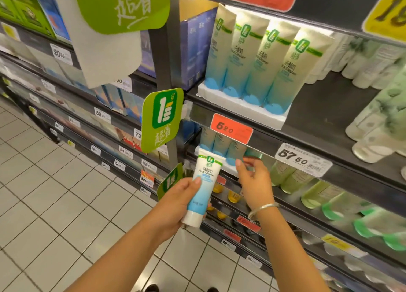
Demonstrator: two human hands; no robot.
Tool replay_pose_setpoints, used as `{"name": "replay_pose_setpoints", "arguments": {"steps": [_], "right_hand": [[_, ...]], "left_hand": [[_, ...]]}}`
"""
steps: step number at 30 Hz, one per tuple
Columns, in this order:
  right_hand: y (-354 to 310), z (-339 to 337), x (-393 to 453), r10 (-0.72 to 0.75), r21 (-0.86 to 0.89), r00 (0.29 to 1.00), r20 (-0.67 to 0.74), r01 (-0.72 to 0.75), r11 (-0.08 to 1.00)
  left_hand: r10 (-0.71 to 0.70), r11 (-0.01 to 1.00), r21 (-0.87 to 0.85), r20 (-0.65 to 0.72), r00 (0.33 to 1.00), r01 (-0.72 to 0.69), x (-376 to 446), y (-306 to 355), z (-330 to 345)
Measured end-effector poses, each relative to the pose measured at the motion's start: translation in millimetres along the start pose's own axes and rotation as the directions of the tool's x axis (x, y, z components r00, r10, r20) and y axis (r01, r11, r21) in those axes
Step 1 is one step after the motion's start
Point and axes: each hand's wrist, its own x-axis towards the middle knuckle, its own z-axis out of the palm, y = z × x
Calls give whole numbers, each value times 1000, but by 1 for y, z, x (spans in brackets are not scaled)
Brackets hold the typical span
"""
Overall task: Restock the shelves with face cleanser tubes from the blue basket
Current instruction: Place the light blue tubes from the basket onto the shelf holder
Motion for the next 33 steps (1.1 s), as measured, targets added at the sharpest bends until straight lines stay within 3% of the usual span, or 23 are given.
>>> {"name": "replay_pose_setpoints", "arguments": {"steps": [3,6,10,15,20,28,33], "right_hand": [[3,-9,-17,101,203,944,313,-171,964],[9,-17,-21,122,268,912,390,-240,933],[13,-36,-14,100,450,944,314,-240,860],[22,-55,-14,-8,368,987,160,-52,928],[23,-63,-10,-142,160,985,-96,156,975],[22,-60,6,-126,113,958,-259,160,981],[18,-51,18,-119,-16,964,-238,118,993]], "left_hand": [[-5,983,184,5,1000,4,11,-5,19],[6,962,273,35,999,-16,21,-6,37],[58,928,359,124,991,-99,35,3,54],[114,887,422,196,974,-189,50,9,78],[213,857,437,179,961,-272,60,18,101],[235,834,474,159,959,-283,62,19,113],[189,839,492,135,973,-231,63,21,113]]}}
